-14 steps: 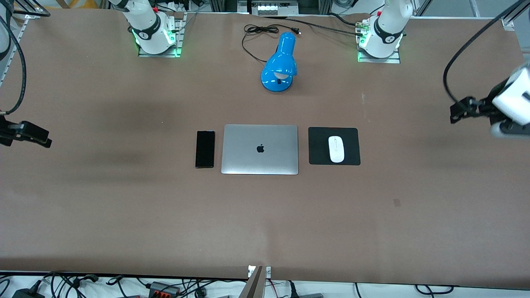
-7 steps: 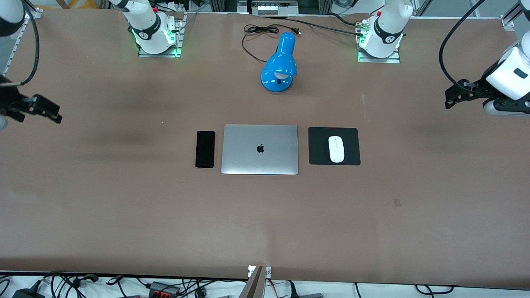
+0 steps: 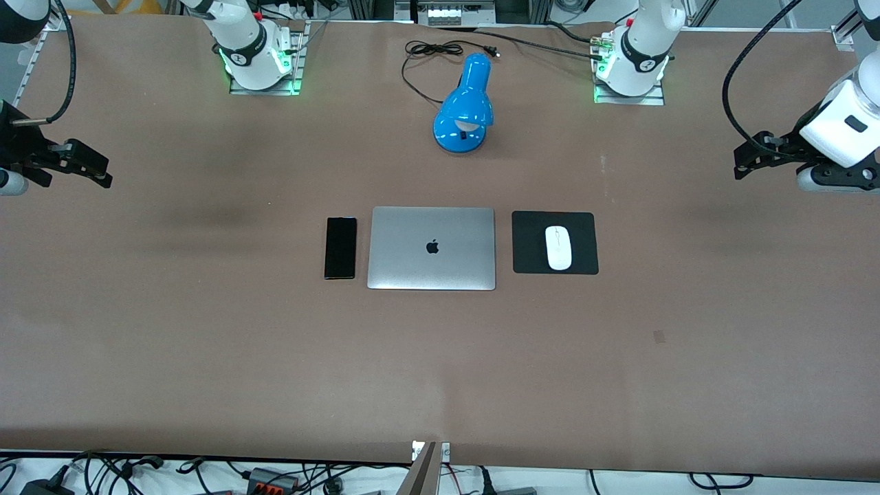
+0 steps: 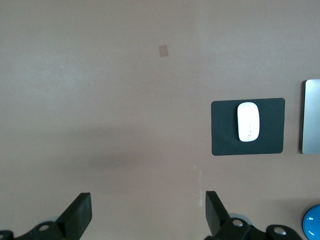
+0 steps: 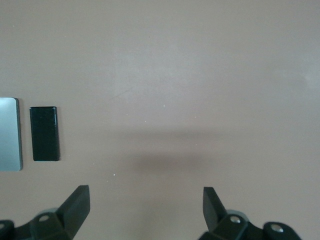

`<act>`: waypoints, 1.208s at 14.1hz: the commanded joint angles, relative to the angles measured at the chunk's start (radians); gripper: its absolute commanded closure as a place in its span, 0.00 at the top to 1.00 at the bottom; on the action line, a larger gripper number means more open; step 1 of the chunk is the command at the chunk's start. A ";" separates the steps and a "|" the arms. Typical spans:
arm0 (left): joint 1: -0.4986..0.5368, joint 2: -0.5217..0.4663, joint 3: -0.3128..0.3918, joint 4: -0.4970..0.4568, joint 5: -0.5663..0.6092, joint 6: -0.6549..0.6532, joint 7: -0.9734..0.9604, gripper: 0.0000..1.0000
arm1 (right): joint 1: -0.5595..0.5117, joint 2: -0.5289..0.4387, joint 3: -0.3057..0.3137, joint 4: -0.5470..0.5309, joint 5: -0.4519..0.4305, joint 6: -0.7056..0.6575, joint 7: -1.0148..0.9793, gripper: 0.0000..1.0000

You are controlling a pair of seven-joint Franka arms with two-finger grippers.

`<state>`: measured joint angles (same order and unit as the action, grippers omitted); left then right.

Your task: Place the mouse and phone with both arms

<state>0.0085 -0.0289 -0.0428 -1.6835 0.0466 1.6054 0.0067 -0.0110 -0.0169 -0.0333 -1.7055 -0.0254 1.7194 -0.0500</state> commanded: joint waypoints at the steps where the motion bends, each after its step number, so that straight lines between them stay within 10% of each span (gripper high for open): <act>1: -0.005 0.010 0.004 0.034 -0.019 -0.022 -0.004 1.00 | -0.009 -0.011 -0.003 -0.002 0.032 0.003 -0.013 1.00; 17: -0.008 0.015 0.003 0.047 -0.019 -0.024 -0.005 1.00 | -0.012 -0.018 0.000 -0.009 0.027 0.008 -0.010 1.00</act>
<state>0.0064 -0.0286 -0.0432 -1.6703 0.0466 1.6050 0.0066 -0.0132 -0.0180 -0.0370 -1.7046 -0.0130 1.7311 -0.0500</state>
